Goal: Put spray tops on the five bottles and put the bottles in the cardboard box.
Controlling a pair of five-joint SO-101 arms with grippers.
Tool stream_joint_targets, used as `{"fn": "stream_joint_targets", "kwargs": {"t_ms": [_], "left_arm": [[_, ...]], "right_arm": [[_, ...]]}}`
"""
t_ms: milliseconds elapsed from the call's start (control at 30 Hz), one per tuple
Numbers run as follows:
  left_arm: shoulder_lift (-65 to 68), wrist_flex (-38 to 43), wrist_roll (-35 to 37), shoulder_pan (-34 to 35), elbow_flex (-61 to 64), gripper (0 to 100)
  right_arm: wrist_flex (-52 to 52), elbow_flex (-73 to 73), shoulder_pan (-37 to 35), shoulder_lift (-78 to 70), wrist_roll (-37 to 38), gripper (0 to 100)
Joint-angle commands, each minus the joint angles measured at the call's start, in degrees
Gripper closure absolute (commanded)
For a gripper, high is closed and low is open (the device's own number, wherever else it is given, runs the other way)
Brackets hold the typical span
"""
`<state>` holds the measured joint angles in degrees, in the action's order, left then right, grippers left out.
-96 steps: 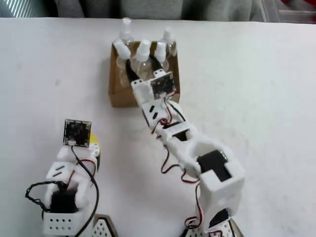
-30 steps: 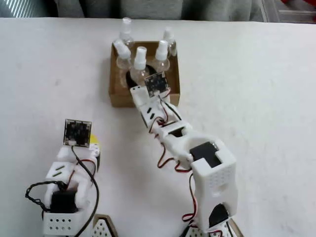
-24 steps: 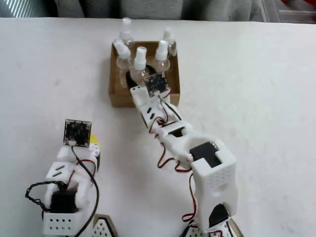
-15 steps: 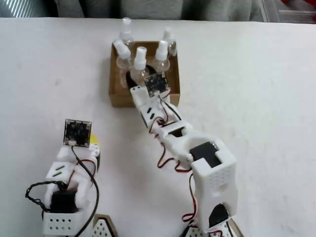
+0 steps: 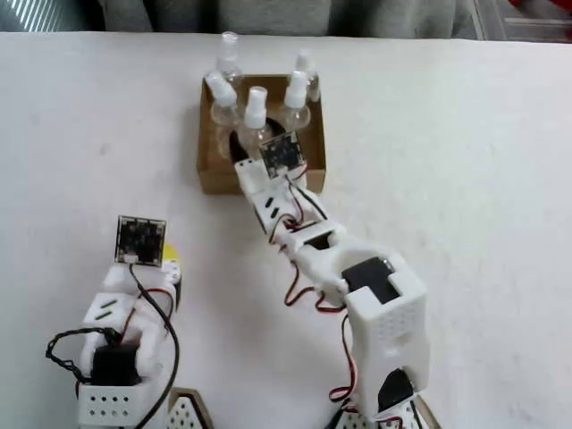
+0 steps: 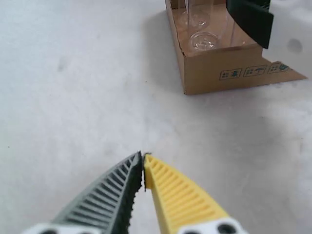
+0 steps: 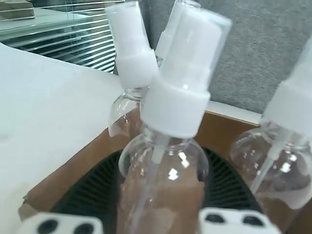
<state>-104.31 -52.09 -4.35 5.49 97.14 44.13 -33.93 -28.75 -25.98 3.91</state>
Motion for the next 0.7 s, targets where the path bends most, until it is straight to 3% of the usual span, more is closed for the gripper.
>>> {"fn": "stream_joint_targets", "kwargs": {"t_ms": [0, 667], "left_arm": [[-0.5, 1.7, -0.4, 0.5, -0.2, 98], [-0.5, 1.5, -0.4, 0.5, -0.2, 98]], "right_arm": [[0.0, -0.6, -0.6, 3.2, -0.4, 86.1], [-0.5, -4.6, -2.2, 7.9, -0.4, 86.1]]}}
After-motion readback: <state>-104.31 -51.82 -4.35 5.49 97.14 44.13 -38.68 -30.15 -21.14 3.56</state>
